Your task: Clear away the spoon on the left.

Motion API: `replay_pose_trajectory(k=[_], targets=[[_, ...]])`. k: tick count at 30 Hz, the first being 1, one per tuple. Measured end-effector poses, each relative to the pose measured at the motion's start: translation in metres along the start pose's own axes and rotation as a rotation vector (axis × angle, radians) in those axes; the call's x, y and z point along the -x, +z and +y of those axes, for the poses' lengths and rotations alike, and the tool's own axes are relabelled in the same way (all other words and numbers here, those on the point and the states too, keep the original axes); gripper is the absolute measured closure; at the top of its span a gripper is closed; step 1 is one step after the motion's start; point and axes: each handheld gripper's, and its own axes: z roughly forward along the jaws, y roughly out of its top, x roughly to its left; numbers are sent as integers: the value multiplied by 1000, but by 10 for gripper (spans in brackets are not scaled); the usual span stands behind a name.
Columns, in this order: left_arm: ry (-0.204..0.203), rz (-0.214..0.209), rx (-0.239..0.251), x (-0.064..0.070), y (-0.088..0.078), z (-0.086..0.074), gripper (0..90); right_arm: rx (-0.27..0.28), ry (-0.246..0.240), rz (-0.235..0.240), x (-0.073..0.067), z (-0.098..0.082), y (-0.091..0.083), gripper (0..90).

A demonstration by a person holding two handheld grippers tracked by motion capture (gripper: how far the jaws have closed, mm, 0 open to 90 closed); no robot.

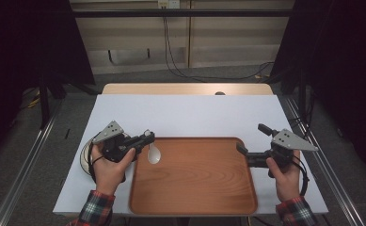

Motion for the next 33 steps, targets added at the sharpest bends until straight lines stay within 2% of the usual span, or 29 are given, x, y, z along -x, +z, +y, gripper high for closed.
replay_pose_trajectory(k=[2,3,5,7,8,11,12,16,22,27,33], targets=[[6,8,-18,1,1,-1,856,-1,-9,-2,0,0,0,0],[12,-18,-15,1,2,-2,856,-1,-9,-1,-1,0,0,0],[12,1,-27,3,3,-3,856,-3,-12,2,-1,-1,-1,0],[10,0,-32,3,4,-3,856,-1,-7,3,0,0,-2,0],[20,-26,-32,2,5,-4,856,0,0,0,-1,0,-3,0],[19,-26,-43,3,7,-6,856,0,-4,-2,0,0,-4,0],[13,-38,-42,3,9,-8,856,0,-4,-3,0,0,-4,0],[9,-43,-68,4,12,-12,856,-5,-5,2,0,-2,-4,0],[0,-61,-81,5,13,-17,856,-5,-7,5,-2,-3,-3,0],[5,-76,-94,9,15,-19,856,-9,-12,10,-2,-3,-3,0],[-16,-94,-111,11,17,-25,856,-6,-12,9,-3,-3,-3,0]])
